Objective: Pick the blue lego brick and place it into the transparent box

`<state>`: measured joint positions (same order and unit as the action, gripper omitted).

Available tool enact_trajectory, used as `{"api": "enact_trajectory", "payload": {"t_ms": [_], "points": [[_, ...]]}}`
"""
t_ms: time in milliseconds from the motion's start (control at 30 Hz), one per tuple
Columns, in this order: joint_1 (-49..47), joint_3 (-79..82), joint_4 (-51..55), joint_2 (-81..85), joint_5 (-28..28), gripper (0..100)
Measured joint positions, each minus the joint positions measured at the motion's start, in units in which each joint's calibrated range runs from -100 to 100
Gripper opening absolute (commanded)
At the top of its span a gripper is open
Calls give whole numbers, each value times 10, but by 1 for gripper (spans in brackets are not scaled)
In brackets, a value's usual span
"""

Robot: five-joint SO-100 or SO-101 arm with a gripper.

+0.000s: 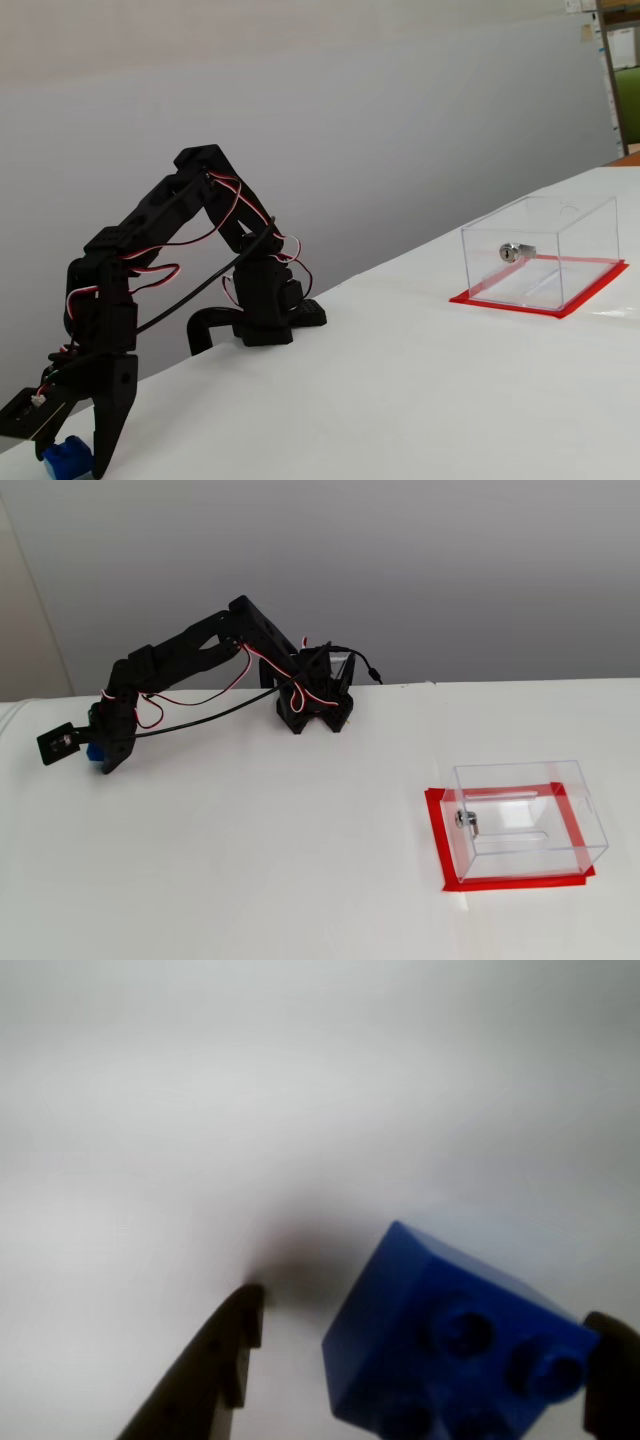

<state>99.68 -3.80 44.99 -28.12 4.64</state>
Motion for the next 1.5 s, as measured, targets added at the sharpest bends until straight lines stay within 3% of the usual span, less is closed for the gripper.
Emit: {"api": "enact_trajectory", "payload": {"t_ms": [100,333,800,1000,1500], "points": [[0,9,1,6,0,33],[1,9,4,7,-1,16],[1,9,3,8,0,15],[1,9,3,8,0,5],[1,11,-14,62,-1,5]]}}
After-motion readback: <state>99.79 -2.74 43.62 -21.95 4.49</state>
